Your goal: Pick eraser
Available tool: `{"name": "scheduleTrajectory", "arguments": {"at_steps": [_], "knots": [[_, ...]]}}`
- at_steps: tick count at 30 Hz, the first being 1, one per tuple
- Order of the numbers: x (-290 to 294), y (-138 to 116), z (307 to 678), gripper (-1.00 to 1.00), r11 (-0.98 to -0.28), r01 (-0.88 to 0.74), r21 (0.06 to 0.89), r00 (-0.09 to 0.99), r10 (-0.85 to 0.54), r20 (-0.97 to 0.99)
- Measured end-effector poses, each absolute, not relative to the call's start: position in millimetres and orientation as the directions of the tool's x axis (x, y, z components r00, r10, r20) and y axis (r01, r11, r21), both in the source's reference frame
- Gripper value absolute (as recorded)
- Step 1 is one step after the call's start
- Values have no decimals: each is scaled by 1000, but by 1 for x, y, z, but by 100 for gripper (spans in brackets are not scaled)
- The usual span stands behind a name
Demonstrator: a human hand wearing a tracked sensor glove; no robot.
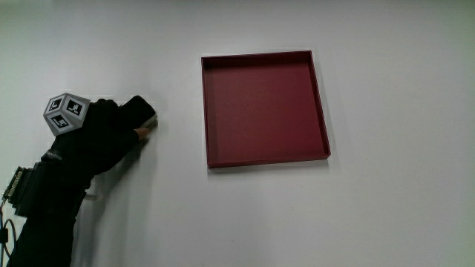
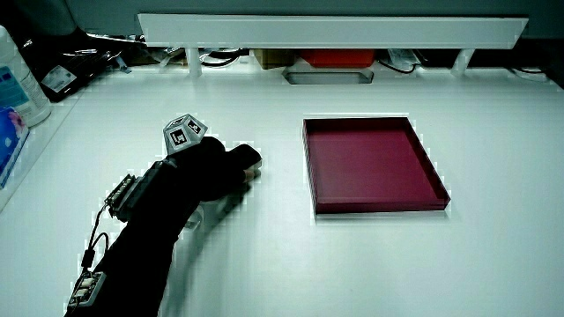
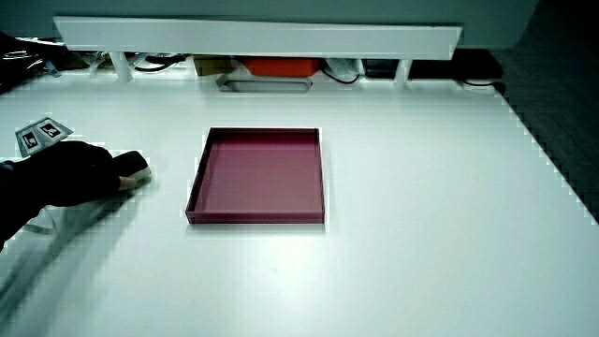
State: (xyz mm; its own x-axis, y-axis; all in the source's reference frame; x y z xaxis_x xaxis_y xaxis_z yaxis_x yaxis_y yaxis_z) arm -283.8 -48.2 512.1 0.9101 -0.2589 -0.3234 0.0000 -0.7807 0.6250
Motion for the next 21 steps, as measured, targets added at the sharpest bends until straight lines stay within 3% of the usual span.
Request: {"name": "scheduleTrajectory", "arguments": {"at_steps": [9,16,17,20,21], "knots": [[-252,-55,476,100,-833,96,545,897,-165,-410],[-207,-67,444,100,-836,138,531,851,-174,-495],[-202,-70,447,100,-853,166,495,831,-149,-535],[-184,-73,444,100,-843,171,509,818,-167,-550],[-178,-76,447,100,-853,211,477,817,-113,-565]]}}
